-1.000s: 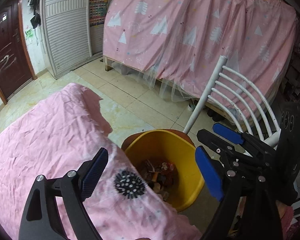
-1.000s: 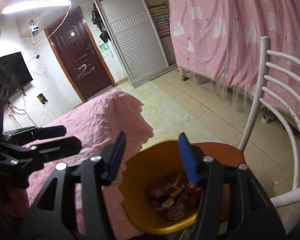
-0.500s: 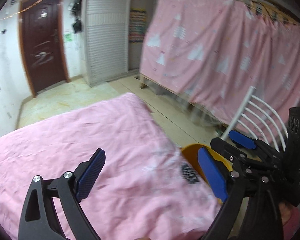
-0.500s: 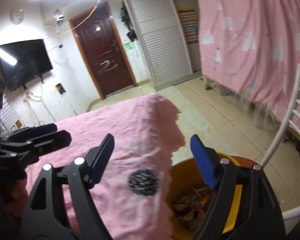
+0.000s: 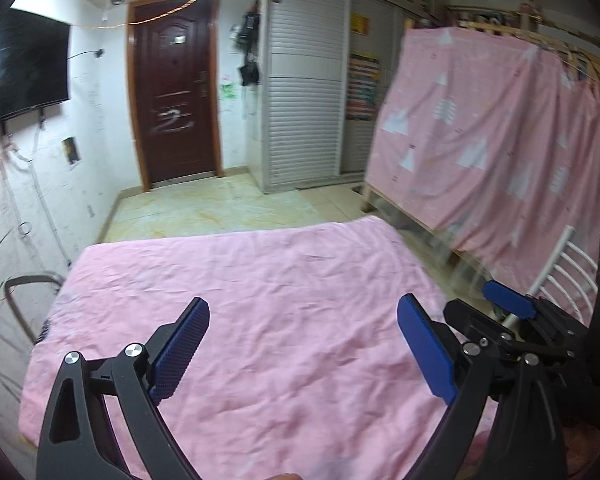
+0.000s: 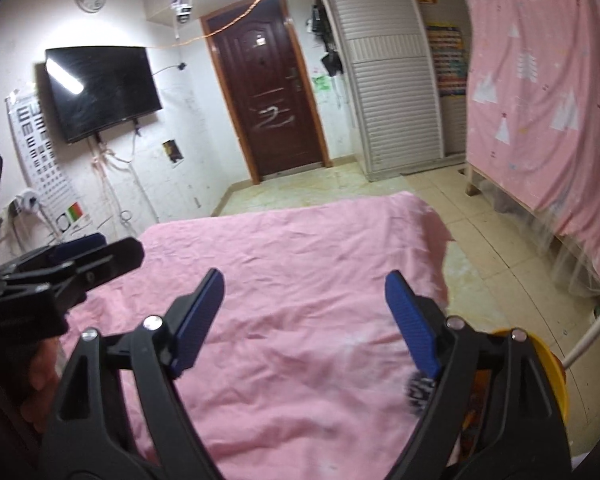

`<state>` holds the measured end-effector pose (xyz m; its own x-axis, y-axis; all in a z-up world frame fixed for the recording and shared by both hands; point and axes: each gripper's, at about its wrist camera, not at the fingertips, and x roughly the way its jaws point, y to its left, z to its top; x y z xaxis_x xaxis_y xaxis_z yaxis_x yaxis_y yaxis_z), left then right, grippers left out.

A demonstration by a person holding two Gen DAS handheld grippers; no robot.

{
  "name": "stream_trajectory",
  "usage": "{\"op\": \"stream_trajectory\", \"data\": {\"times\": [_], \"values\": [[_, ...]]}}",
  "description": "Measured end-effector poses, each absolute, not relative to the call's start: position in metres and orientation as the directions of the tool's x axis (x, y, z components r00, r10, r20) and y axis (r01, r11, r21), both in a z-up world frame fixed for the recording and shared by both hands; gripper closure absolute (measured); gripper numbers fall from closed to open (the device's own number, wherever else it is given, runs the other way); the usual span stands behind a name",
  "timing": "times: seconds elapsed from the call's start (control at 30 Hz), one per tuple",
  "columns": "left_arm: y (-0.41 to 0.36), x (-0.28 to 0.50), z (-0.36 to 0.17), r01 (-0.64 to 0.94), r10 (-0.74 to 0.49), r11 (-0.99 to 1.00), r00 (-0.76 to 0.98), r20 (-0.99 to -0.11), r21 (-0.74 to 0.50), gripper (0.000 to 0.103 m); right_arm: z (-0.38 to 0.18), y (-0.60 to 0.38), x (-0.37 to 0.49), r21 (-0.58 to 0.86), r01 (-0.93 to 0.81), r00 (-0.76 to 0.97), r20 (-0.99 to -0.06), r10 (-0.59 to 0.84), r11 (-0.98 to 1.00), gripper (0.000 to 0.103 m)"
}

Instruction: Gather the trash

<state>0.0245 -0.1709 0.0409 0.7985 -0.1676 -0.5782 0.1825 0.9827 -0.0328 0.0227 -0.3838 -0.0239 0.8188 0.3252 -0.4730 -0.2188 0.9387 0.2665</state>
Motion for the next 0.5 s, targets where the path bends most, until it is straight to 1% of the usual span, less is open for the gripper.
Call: {"op": "stream_trajectory", "data": {"times": [0.1,0.37,0.5], "values": [[-0.152,0.024,0.043,0.136,-0.132,0.990,0.810,-0.572,-0.036,0.017,-0.021,-0.369,0.024,0.259,-0.246,0.813,-0.469,0.345,0.934,0.024],[-0.121,0.021,0.048,0.078,-0.096,0.995,0.820,-0.564,-0.057,0.017,-0.012,-0.338,0.032,0.239,-0.303,0.797,-0.467,0.383,0.922,0.023],[-0.113,0.020,0.050,0.063,-0.087,0.996,0.822,-0.562,-0.062,0.017,-0.010,-0.328,0.034,0.231,-0.315,0.794,-0.467,0.389,0.920,0.021]]}}
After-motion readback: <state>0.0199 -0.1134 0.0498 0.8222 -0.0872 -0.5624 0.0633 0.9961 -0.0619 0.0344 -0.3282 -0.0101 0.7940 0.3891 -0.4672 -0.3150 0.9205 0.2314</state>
